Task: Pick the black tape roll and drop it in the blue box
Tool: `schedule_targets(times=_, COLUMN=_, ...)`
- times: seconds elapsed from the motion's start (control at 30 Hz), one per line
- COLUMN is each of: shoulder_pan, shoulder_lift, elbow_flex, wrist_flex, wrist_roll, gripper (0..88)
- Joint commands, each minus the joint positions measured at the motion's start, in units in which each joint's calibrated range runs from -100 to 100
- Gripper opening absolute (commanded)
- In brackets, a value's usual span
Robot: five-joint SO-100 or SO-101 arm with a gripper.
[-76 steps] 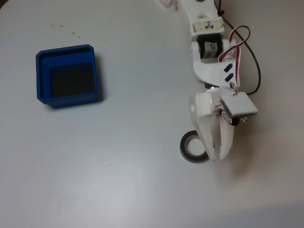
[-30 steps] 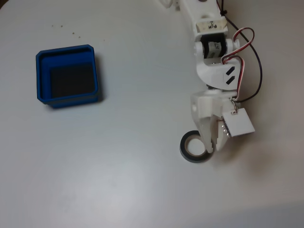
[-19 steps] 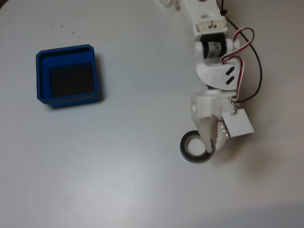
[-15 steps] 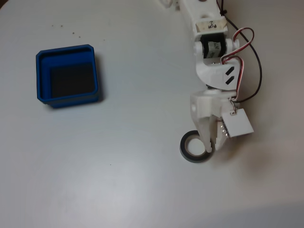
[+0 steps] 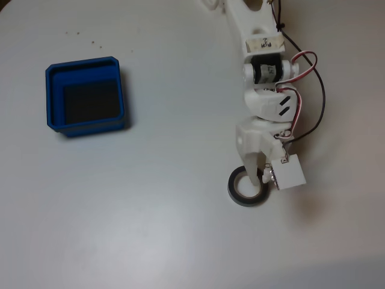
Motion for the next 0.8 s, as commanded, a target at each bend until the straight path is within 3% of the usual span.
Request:
schedule_targets(times=0.0, shoulder_pan=-0.22, shoulder_lift=-1.34, elbow_flex=-3.13, wrist_flex=1.47, wrist_roll=-0.20, gripper=1.0)
schedule_targets(times=0.17, shoulder_pan=-0.22, shoulder_lift=-1.42, elbow_flex=-3.13, wrist_flex=1.47, wrist_roll=-0.20, gripper=2.7)
schedule_targets(times=0.43, shoulder_pan=-0.22, shoulder_lift=-1.42, elbow_flex=-3.13, wrist_flex=1.47, wrist_roll=0.06, gripper=18.3)
schedule_targets(times=0.77, shoulder_pan=-0.22, shoulder_lift=-1.09, elbow_flex=-3.04, wrist_flex=1.47, wrist_roll=-0.11, gripper=19.0)
